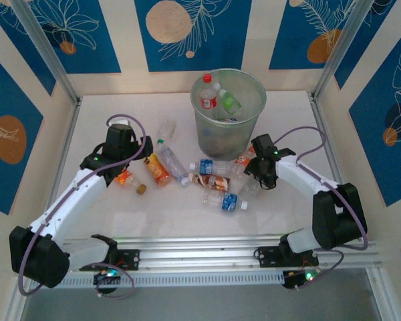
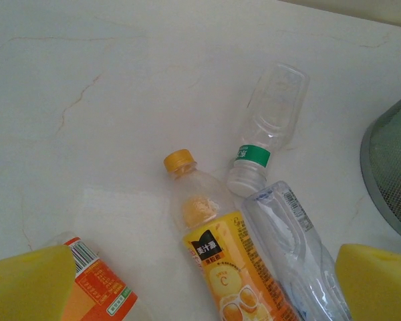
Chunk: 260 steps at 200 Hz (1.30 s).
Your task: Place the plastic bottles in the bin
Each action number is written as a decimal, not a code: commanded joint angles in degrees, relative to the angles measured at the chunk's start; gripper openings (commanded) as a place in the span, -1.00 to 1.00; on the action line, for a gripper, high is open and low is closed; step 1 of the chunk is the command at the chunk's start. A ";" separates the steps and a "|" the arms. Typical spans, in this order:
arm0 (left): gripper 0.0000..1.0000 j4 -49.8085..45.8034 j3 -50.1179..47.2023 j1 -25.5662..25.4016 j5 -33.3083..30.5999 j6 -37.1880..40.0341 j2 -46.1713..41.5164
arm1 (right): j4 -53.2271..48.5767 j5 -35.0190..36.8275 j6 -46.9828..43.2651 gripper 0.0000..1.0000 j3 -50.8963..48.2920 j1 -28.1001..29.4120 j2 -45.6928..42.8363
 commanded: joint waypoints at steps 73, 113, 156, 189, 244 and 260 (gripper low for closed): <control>0.99 -0.40 2.88 0.24 -1.03 0.11 -0.23 | 6.76 -3.59 -1.23 0.21 -6.07 -1.66 -2.56; 0.99 -0.39 4.01 0.21 -0.20 0.19 -0.21 | 4.54 -0.85 -2.64 -0.16 -5.39 -1.55 -5.20; 0.99 0.72 6.25 0.25 2.61 1.31 -0.31 | 3.25 4.42 -9.37 -0.16 -5.79 -0.70 -15.80; 0.99 4.19 9.60 0.11 9.94 2.86 0.39 | 6.03 5.45 -18.26 -0.19 -7.12 1.21 -28.67; 0.99 8.60 25.28 -4.79 33.80 9.58 10.31 | 16.72 -6.31 -32.96 -0.24 -7.73 5.25 -42.64; 0.99 8.54 31.77 -6.70 43.05 11.88 14.53 | 19.26 -9.48 -35.40 -0.24 -6.93 5.84 -43.43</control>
